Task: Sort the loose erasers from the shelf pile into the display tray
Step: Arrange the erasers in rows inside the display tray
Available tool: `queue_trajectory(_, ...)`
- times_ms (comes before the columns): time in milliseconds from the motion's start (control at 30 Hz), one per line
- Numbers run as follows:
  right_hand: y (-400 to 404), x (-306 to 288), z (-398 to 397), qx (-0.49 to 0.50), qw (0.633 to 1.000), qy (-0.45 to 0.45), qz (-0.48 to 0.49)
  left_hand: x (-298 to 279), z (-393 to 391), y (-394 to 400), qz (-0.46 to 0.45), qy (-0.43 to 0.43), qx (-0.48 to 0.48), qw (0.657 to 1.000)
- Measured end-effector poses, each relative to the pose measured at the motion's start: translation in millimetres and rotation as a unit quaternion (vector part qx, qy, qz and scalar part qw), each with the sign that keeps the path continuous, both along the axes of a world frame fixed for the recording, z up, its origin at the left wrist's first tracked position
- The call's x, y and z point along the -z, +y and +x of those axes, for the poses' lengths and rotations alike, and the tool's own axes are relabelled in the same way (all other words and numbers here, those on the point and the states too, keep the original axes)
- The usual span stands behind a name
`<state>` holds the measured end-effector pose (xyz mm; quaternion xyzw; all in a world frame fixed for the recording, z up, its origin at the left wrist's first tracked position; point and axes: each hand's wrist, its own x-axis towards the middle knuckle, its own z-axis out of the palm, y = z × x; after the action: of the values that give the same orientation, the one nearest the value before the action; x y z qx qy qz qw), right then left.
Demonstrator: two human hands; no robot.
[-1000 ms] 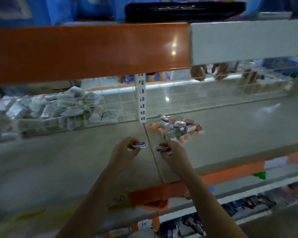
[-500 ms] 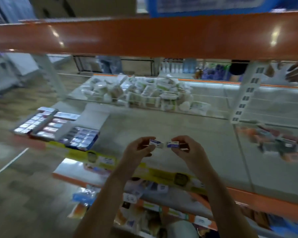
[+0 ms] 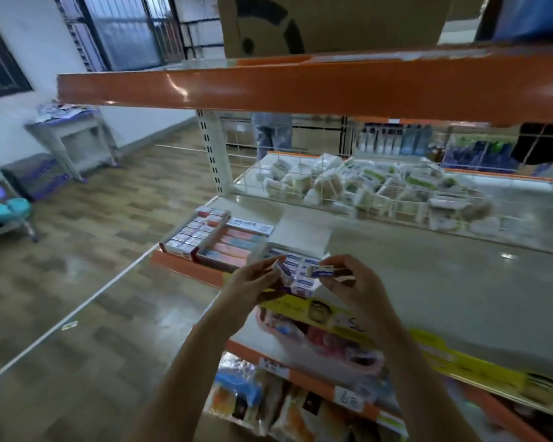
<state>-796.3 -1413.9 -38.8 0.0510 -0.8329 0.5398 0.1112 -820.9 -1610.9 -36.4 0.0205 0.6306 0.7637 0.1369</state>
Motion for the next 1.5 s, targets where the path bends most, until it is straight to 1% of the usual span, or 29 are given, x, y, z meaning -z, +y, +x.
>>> queue_trajectory(133,-21,0,-20,0.004,0.998,0.018,0.067,-2,-23,-26,-0.035,-0.003,0.032,0.999)
queue_trajectory(200,-27,0,-32,0.002,0.992,0.026,0.121,-5,-35,-34,-0.06,0.006,0.058,0.996)
queue_trajectory(267,-31,1,-44,-0.001,0.985,0.022,0.171,-9,-48,-39,-0.087,0.013,0.074,0.993)
queue_trajectory(400,-36,1,-62,-0.014,0.971,0.004,0.24,-15,-77,-43,-0.146,0.032,0.088,0.985)
queue_trajectory(533,-41,3,-74,-0.045,0.954,-0.024,0.295,-23,-106,-43,-0.231,0.056,0.126,0.963)
queue_trajectory(633,-46,4,-80,-0.059,0.94,-0.047,0.334,-22,-123,-42,-0.268,0.11,0.16,0.944)
queue_trajectory(733,-51,5,-82,-0.076,0.924,-0.072,0.369,-20,-135,-42,-0.305,0.146,0.202,0.919)
queue_trajectory(900,-54,3,-77,-0.059,0.915,-0.1,0.386,-21,-148,-44,-0.363,0.183,0.276,0.871)
queue_trajectory(1000,-61,2,-75,-0.04,0.906,-0.105,0.409,-22,-154,-46,-0.377,0.208,0.324,0.842)
queue_trajectory(1133,-75,7,-72,-0.003,0.906,-0.131,0.403,-23,-164,-45,-0.362,0.229,0.369,0.825)
queue_trajectory(1300,-84,7,-61,0.046,0.905,-0.168,0.389,-21,-170,-37,-0.35,0.26,0.402,0.805)
queue_trajectory(1367,-86,6,-58,0.058,0.908,-0.179,0.374,-20,-170,-32,-0.357,0.275,0.419,0.788)
queue_trajectory(1433,-86,5,-57,0.066,0.913,-0.176,0.362,-18,-170,-26,-0.366,0.295,0.43,0.771)
queue_trajectory(1500,-82,4,-55,0.098,0.921,-0.154,0.345,-17,-170,-20,-0.363,0.3,0.438,0.766)
